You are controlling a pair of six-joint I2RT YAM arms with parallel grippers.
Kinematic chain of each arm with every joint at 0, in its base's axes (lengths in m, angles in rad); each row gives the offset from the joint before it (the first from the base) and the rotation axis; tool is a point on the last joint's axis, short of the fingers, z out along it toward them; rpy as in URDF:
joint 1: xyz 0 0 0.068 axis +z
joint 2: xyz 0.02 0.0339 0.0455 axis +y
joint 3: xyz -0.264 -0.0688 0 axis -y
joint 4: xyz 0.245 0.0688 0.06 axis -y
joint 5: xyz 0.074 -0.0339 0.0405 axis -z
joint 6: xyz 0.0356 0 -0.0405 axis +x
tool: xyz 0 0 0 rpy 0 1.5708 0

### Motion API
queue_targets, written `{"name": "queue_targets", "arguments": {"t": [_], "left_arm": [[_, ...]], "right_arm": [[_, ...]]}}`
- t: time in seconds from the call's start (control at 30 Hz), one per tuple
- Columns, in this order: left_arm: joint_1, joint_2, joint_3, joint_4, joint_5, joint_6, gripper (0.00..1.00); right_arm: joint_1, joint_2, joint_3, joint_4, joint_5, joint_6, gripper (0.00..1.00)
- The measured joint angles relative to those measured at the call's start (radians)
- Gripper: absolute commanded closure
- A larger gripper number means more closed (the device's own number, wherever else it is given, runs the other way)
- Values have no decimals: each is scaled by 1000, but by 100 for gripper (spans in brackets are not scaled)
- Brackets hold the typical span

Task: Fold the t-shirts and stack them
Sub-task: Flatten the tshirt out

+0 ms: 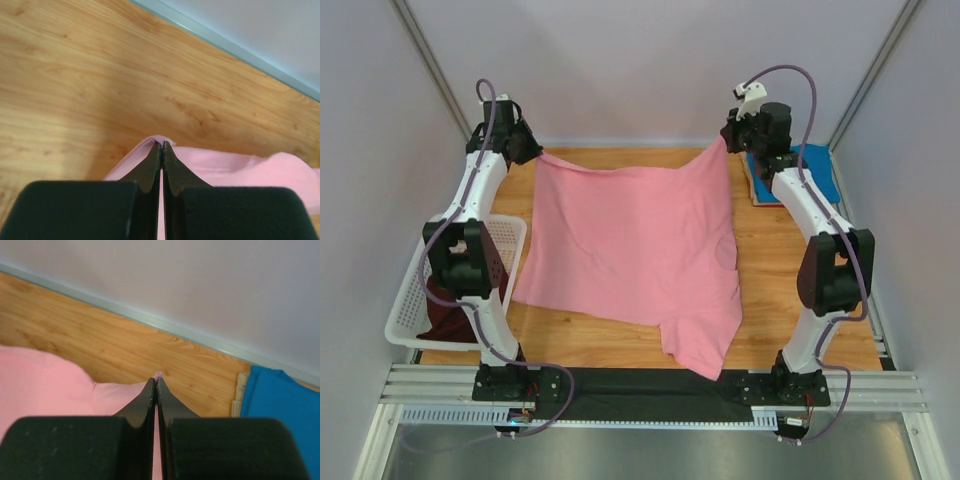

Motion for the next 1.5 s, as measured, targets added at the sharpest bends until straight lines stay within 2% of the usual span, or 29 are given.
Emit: {"name": "queue_targets", "arguments": {"t": [0.17, 0.37, 0.73, 0.87, 1.07, 1.37, 1.5], "left_arm": [[50, 195, 123, 35, 42, 3, 100], [107, 324, 198, 59, 92, 9, 100], [156, 374, 249, 88, 229, 21, 100], [156, 343, 204, 92, 241, 19, 100], [154, 104, 63, 27, 214, 8, 100], [149, -571, 8, 8, 206, -40, 100], [142, -789, -11, -15, 220, -64, 100]], "right_arm": [[0, 153, 1, 53, 5, 2, 100], [-9, 248, 43, 58, 19, 40, 100], [-19, 246, 53, 45, 55, 79, 100], [-18, 195, 45, -36, 116, 79, 100], [-19, -71, 31, -192, 242, 76, 100], [-19, -713, 29, -340, 273, 79, 100], [-19, -939, 54, -456, 285, 80, 100]]}}
